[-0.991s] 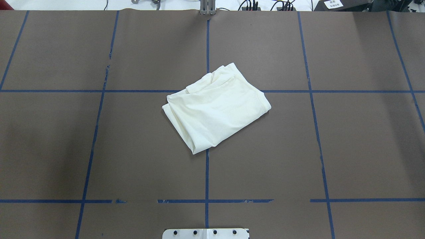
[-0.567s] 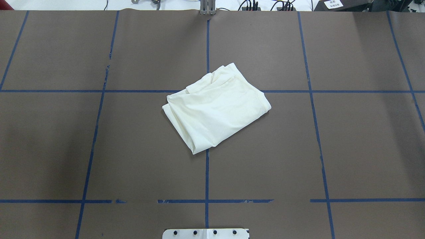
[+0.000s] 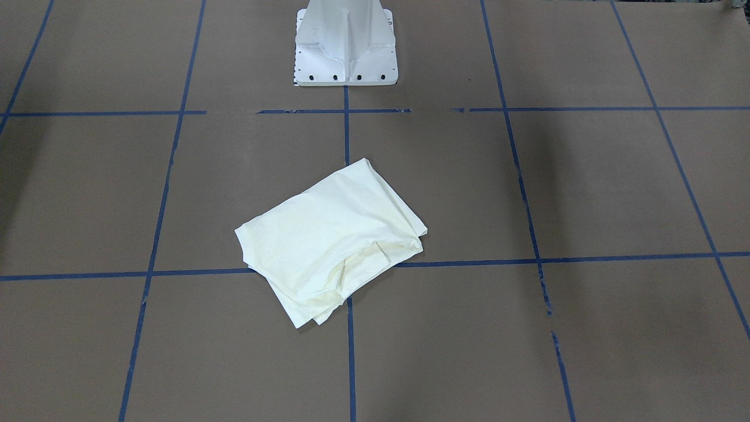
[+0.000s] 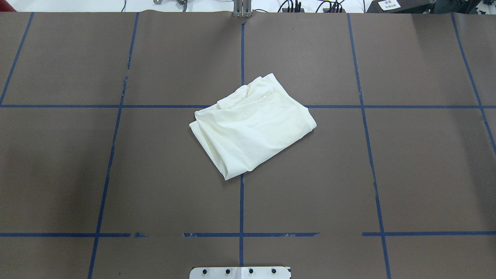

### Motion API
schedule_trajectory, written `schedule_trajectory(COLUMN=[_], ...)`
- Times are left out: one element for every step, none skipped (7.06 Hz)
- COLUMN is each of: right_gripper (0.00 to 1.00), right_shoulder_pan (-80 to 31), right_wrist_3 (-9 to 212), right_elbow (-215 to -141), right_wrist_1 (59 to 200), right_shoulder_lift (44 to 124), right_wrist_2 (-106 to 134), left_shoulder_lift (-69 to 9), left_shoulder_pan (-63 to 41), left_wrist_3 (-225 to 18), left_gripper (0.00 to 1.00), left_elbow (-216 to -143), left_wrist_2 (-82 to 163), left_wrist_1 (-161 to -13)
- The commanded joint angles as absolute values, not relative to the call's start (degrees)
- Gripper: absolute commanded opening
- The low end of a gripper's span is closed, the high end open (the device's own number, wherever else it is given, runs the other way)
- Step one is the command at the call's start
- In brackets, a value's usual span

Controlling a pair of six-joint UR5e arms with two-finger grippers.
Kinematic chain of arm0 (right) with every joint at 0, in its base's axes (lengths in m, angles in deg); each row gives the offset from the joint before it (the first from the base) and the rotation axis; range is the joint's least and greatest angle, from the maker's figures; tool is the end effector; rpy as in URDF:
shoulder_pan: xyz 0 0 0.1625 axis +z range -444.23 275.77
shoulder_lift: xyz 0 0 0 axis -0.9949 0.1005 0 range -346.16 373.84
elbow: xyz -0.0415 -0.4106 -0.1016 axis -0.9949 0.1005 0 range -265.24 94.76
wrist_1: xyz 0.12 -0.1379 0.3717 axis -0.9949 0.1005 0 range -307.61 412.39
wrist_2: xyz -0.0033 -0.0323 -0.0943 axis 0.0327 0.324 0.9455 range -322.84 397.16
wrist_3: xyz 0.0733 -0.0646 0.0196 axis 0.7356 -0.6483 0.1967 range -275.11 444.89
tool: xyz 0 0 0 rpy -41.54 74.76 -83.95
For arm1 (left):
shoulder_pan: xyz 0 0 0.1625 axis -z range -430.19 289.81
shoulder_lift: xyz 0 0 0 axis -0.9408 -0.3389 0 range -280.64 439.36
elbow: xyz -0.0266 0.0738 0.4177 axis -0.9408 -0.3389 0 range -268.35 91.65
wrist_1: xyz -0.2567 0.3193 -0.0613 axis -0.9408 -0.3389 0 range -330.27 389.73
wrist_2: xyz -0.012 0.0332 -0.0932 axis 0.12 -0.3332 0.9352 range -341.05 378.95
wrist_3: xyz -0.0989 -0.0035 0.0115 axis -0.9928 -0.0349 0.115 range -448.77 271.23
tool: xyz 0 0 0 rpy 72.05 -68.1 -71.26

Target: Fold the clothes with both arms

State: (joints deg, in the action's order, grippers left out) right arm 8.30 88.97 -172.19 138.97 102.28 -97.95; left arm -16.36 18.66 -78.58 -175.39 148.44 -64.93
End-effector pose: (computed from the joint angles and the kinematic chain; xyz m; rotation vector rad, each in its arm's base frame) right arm 0.0849 -0.5024 0.6644 0.0214 -0.7879 0.0961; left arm -0.0591 -0.5441 0.6299 0.1786 0.6779 0.2346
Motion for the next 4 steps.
schedule_trajectory(right_gripper=[1.00, 1.00, 1.00, 1.00], right_shoulder_pan=[7.97, 7.97, 7.97, 7.88], right_wrist_3=[89.28, 89.28, 89.28, 89.28], right_elbow=[-172.16, -172.16, -172.16, -172.16], right_wrist_1=[138.70, 138.70, 138.70, 138.70], right_shoulder_lift=[102.34, 102.34, 102.17, 102.08], right_wrist_2=[-97.93, -97.93, -97.93, -97.93], left_shoulder_lift=[-16.35, -16.27, -16.27, -16.27], left_shoulder_pan=[18.67, 18.67, 18.67, 18.67], left_wrist_3=[-79.89, -81.64, -84.87, -85.34], left_gripper=[1.00, 1.00, 1.00, 1.00], left_elbow=[-175.36, -175.10, -175.09, -175.01], left_wrist_2=[148.50, 148.58, 148.58, 148.58], left_wrist_1=[-64.93, -64.93, -64.93, -64.93])
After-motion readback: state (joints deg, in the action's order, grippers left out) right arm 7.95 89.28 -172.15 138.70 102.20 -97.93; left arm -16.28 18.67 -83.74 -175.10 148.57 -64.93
